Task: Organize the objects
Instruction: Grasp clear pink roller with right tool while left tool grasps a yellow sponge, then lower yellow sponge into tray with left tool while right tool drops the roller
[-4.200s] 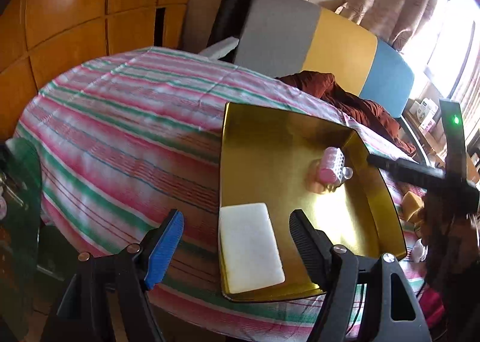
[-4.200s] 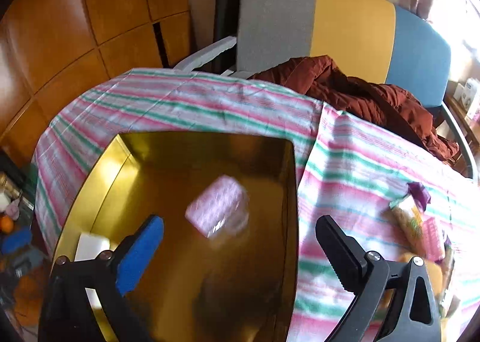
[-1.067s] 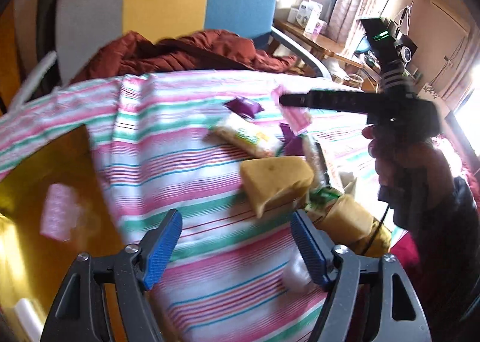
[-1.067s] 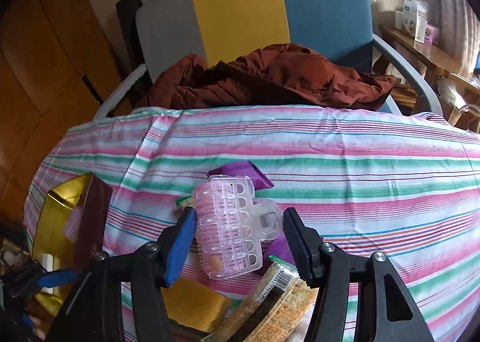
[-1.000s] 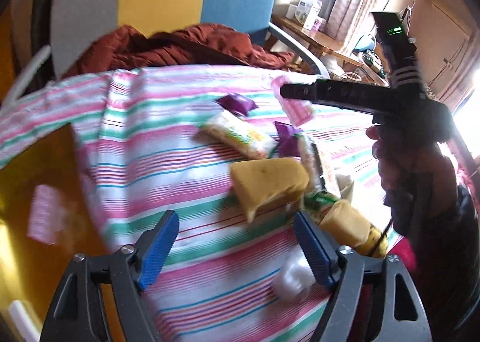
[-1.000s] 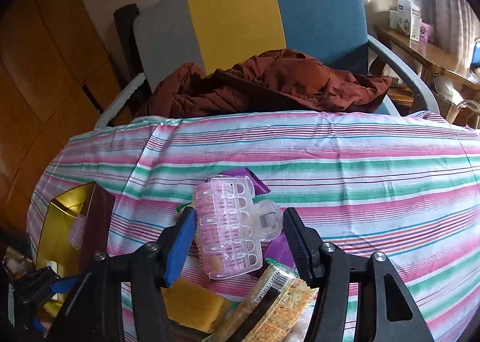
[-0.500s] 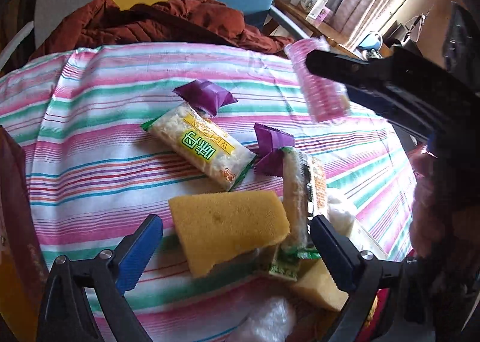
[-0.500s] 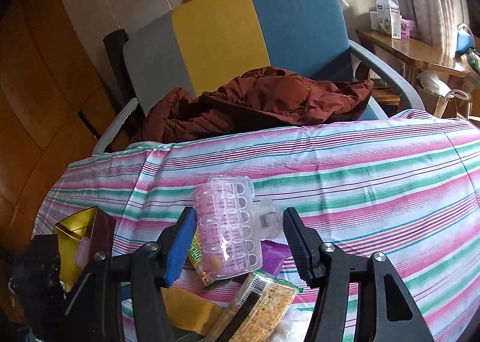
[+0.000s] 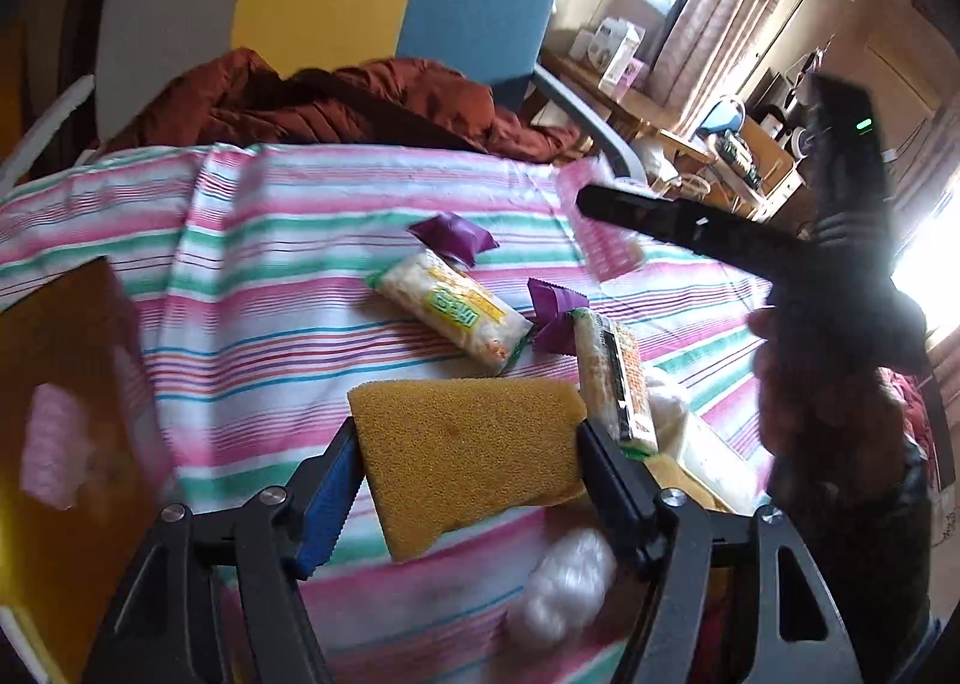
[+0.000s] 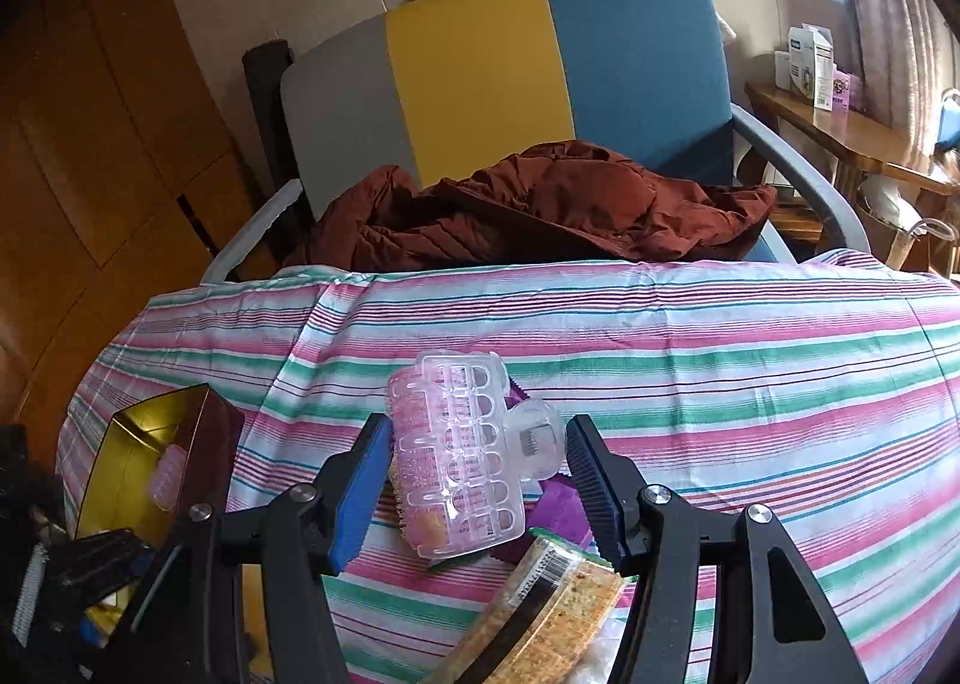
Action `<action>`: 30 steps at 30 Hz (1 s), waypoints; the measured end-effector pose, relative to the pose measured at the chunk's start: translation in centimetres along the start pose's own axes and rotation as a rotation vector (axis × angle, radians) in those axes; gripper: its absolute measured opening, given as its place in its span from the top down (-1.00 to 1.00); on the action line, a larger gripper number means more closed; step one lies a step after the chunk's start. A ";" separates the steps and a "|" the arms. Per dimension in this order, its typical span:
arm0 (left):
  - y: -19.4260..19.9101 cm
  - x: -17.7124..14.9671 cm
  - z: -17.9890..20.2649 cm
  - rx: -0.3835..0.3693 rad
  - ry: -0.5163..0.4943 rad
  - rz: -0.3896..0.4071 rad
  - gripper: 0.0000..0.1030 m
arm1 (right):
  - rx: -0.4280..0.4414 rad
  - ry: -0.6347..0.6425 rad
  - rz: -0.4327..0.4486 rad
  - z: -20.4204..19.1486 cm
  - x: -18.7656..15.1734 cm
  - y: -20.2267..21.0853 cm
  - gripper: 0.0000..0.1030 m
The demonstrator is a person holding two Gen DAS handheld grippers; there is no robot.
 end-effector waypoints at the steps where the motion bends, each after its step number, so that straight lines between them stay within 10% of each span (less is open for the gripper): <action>1: 1.2 -0.4 -0.6 0.014 0.002 0.016 -0.39 | 0.003 0.011 -0.003 -0.7 -0.1 0.0 -0.16; 19: 14.1 -12.9 -17.7 0.228 0.235 0.068 -0.41 | 0.178 0.323 -0.159 -24.7 -3.4 -5.9 -0.17; 24: 12.9 -15.1 -18.5 0.256 0.226 0.022 -0.49 | 0.099 0.272 -0.166 -27.0 -2.3 -9.4 -0.69; 30: 12.7 -16.8 -19.3 0.259 0.232 0.011 -0.57 | 0.099 0.248 -0.171 -26.5 -3.6 -7.9 -0.73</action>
Point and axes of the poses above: each gripper's, at about its wrist camera, not at the fingertips, and y roughly against the way its jaws point, z to its right, x to its top, the point moved 5 cm from there along -y, roughly the way its jaws point, and after that the axes turned 3 degrees about -z, right-handed, at the moved point
